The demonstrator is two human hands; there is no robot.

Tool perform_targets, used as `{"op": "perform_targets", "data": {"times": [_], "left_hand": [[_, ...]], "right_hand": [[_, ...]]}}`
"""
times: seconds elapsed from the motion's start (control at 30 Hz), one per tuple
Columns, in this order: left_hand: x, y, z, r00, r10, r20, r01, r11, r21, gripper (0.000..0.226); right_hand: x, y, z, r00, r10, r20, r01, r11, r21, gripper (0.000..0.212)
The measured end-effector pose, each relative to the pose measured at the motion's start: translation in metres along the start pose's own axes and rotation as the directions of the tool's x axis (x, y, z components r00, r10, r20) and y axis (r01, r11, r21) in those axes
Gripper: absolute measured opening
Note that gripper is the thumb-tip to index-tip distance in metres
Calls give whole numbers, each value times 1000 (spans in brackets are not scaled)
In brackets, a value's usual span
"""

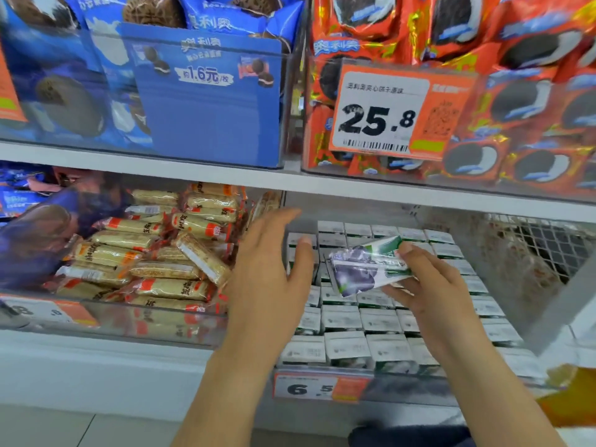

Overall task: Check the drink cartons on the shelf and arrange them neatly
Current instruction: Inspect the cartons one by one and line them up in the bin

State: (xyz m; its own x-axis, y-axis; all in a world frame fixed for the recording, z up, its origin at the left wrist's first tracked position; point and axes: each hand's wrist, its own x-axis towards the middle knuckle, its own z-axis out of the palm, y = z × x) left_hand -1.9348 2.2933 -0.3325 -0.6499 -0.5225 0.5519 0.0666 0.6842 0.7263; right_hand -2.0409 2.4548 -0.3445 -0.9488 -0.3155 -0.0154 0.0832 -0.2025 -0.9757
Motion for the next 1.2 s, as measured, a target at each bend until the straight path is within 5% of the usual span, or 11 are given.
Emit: {"op": "perform_targets", "data": {"times": [0.17,0.27,0.37,0.53,1.07,1.2], "left_hand": [[-18,23,20,999,-38,30,43,978,-206,31],[-19,32,32,954,-208,215,261,930,-258,54],[-16,32,41,900,-274,338,394,843,-366,50],[-16,28,48,916,-226,331,375,775,-509,21],[-21,22,45,973,-82,216,131,966,-222,47],[-22,19,45,971,-71,227,116,975,-192,48]], "right_hand": [[-7,2,-6,999,43,33,-46,993,108,21],[-7,-1,-6,998,35,59,-43,990,132,27],[-7,-6,-11,998,4,63,-16,982,188,40],[-7,-6,-23,992,-37,123,16,987,162,31],[-14,-5,-15,987,42,155,-56,994,92,49],[-12,-5,-17,991,-6,134,-13,990,141,39]]}}
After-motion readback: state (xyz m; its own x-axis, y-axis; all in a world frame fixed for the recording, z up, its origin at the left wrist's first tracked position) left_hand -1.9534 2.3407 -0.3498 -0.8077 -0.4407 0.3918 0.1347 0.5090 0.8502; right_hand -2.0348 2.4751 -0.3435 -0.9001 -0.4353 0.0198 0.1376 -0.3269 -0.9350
